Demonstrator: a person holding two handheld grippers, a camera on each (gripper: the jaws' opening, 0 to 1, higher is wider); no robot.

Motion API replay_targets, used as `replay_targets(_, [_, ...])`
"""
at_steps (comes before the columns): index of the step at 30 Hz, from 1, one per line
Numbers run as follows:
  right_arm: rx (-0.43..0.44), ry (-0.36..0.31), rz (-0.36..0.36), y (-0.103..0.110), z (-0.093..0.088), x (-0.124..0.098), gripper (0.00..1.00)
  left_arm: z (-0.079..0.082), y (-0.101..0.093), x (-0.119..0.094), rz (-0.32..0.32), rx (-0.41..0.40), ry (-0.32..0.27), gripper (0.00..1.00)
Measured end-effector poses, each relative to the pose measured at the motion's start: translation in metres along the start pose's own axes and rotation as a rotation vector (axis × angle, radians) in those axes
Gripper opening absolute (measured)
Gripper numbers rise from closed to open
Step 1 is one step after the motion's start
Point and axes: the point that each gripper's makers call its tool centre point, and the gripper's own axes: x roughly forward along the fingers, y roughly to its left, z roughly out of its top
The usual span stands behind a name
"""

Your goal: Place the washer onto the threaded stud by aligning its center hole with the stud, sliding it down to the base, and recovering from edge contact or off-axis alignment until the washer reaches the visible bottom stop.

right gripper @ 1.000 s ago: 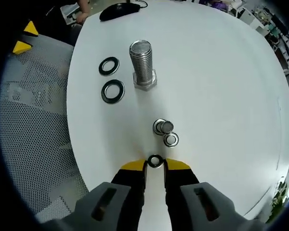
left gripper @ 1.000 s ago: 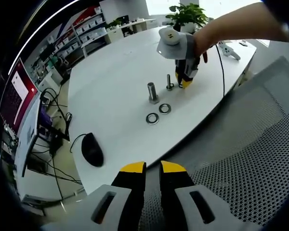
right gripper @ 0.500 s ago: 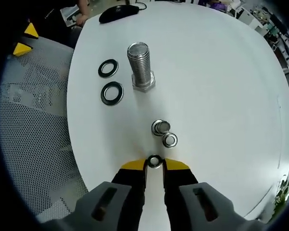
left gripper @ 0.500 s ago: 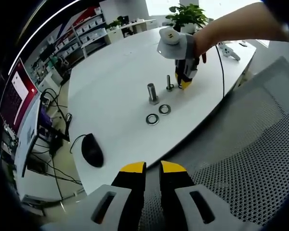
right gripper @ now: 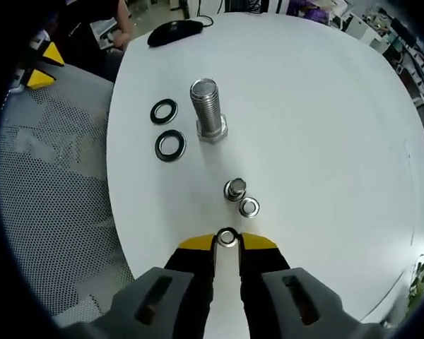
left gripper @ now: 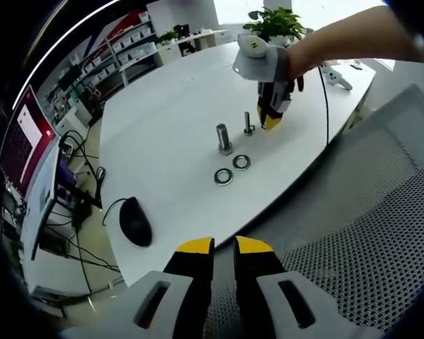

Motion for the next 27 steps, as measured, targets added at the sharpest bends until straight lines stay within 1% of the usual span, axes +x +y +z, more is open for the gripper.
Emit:
replay_targets(5, [-0.011,-0.032,-0.005,-0.003,0.011,-0.016,0.14,0.001,-0.002,-0.002,-0.001,-0.001,0.0,0.09])
replay_targets(10, [-0.019,-0.051,-0.008,-0.006,0.018,-0.025,0.14,0.002,-0.002,-0.003,0.0,-0.002,-0.003,0.09])
replay_targets(18, [-0.045,-0.061,-0.003,-0.006,0.025,-0.033,0.14,0.001,-0.002,-0.003,-0.002,-0.002,-0.002,0.09])
replay_targets(21, [-0.051,-0.07,-0.006,-0.008,0.029,-0.037,0.14,0.0,0.003,0.0,-0.001,-0.003,-0.004,0.09])
replay_targets(27, [-0.068,-0.08,-0.015,-0.012,0.037,-0.04,0.14,0.001,0.002,-0.002,0.001,-0.005,-0.007,0.09])
